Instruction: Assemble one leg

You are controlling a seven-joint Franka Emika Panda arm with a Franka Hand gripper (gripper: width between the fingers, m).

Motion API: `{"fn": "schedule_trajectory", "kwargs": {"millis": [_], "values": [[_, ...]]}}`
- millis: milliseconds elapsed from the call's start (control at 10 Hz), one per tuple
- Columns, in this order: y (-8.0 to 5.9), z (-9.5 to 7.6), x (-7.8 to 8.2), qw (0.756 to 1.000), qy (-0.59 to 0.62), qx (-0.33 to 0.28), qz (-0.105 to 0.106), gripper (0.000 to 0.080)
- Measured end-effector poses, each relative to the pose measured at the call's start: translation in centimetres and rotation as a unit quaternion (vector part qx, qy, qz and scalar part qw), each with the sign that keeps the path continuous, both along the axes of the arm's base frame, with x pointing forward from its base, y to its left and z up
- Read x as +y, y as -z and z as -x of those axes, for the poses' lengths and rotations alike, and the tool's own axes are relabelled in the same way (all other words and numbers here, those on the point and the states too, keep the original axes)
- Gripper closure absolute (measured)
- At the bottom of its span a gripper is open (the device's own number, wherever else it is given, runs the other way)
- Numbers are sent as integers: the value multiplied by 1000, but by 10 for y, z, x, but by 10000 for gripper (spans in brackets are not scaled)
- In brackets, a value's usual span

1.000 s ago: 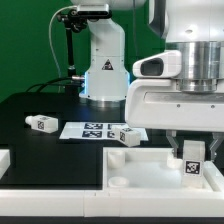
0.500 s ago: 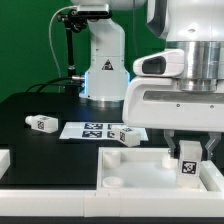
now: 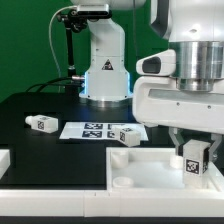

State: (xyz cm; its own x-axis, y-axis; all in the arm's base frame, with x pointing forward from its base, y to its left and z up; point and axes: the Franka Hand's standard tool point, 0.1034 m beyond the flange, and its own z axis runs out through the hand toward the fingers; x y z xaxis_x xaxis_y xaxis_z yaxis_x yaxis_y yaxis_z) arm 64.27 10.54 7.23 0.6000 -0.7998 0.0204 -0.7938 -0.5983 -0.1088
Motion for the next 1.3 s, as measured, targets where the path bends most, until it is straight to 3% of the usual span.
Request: {"fn": "schedule_trajectory", "kwargs": {"millis": [200, 700, 1000, 1200, 1300], "values": [[0, 2, 2, 993, 113, 13, -20, 512], [0, 2, 2, 975, 220, 19, -30, 512], [1, 2, 2, 931, 358, 32, -62, 512], [2, 3, 3, 939, 336, 31, -61, 512], [2, 3, 3, 940, 333, 31, -60, 305]]}}
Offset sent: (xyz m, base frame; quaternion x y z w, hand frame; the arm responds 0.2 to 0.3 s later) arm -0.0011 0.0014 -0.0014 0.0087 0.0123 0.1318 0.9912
